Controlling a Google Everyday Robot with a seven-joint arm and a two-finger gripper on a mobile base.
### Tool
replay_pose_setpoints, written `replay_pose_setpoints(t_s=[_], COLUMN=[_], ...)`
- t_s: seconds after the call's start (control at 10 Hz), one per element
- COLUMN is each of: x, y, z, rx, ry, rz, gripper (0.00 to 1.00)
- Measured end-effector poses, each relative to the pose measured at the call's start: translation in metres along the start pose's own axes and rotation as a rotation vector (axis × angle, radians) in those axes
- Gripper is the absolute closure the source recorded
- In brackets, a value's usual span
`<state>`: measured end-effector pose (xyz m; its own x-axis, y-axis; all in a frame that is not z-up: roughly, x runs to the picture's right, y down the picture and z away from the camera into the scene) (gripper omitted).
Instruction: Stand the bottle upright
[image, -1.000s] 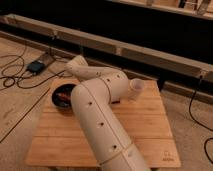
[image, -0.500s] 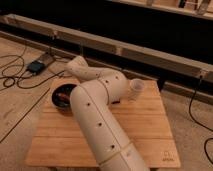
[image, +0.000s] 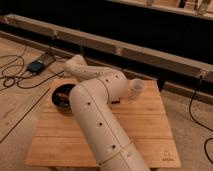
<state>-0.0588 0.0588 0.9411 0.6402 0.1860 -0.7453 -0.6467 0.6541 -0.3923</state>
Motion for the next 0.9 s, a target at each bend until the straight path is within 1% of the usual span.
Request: replay_pose_setpoints(t_s=[0.1,0.2,0.4,0.5,0.7,0.8,0.9], x=[-0.004,-0.006,-0.007,-0.001,0.015,0.023,0.026], y=[0.004,0.011,0.021,0.024,0.027,0.031,0.037], z=[-0.009,-0.019,-0.039,-0.049,-0.056,-0.06,-0.065], rx=[-0.004,-0.012,-0.004,0.008,0.013,0.011,0.004], ry=[-0.046,-0.098,-0.183,-0.229,-0.283,-0.327,-0.404], rz=[-0.002,-0.012,-0.036,-0.037,-0.023,-0.022,-0.035], gripper=[1.0,1.0,1.0,1.0,1.0,1.0,1.0])
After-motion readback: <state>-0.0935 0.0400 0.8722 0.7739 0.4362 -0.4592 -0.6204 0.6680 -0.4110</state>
